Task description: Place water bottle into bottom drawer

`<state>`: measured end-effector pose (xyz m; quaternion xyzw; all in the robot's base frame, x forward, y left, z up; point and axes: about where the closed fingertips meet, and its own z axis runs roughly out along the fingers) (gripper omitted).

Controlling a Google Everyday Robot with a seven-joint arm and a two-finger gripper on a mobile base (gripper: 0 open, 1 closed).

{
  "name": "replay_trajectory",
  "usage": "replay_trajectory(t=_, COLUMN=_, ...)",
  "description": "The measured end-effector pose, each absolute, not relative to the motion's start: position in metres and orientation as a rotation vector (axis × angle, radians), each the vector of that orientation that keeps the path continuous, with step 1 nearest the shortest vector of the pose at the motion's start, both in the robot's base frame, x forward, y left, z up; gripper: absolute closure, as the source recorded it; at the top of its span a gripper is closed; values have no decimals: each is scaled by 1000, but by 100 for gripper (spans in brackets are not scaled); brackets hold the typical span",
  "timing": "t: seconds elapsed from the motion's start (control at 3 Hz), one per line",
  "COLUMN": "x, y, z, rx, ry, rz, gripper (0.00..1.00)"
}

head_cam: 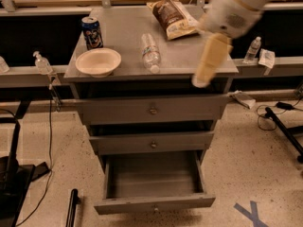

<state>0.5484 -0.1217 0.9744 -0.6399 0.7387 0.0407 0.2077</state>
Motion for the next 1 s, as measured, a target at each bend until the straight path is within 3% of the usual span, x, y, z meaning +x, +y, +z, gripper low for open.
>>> replay_trajectory(t=0.33, x=620, y=-78, z=966, rx=-1683, ry=2158, rz=152, gripper=0)
replay_trajectory(t=1.0, x=715, y=-45, z=920, rx=-1270, ry=2487, rz=129, gripper=0)
